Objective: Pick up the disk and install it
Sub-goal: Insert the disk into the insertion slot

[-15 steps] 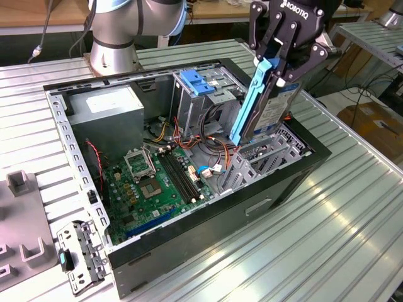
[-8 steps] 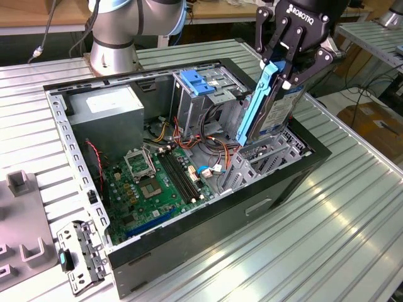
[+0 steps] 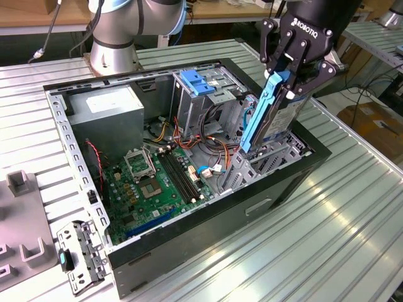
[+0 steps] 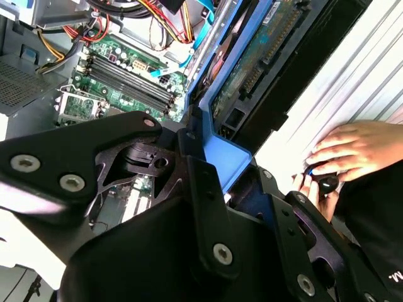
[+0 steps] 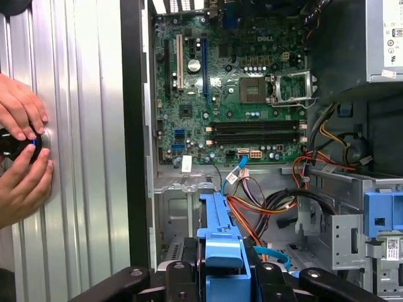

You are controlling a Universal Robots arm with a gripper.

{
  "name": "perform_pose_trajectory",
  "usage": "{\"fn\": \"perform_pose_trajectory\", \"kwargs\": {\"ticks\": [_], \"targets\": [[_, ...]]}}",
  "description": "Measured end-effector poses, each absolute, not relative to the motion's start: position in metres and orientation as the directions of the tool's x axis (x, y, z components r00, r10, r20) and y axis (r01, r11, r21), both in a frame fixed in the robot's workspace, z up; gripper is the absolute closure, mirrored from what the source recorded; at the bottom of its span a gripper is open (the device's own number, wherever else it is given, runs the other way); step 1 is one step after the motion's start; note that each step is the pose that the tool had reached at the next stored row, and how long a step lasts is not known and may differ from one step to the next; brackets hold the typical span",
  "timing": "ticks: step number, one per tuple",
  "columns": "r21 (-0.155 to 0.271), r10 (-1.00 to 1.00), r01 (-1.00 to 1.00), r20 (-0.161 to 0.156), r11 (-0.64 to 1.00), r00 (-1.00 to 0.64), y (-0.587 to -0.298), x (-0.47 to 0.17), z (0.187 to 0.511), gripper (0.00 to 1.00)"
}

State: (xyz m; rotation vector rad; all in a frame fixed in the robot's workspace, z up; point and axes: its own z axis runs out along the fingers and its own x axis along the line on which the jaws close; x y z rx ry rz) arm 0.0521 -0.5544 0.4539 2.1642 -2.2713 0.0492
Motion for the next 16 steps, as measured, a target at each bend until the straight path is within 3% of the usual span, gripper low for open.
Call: {"fn": "perform_pose_trajectory", "kwargs": {"ticks": [16], "targets": [[-0.020,-0.998,-0.999,0.021,0.051,-0.051,-0.558,0.052,0.441,0.63]]}}
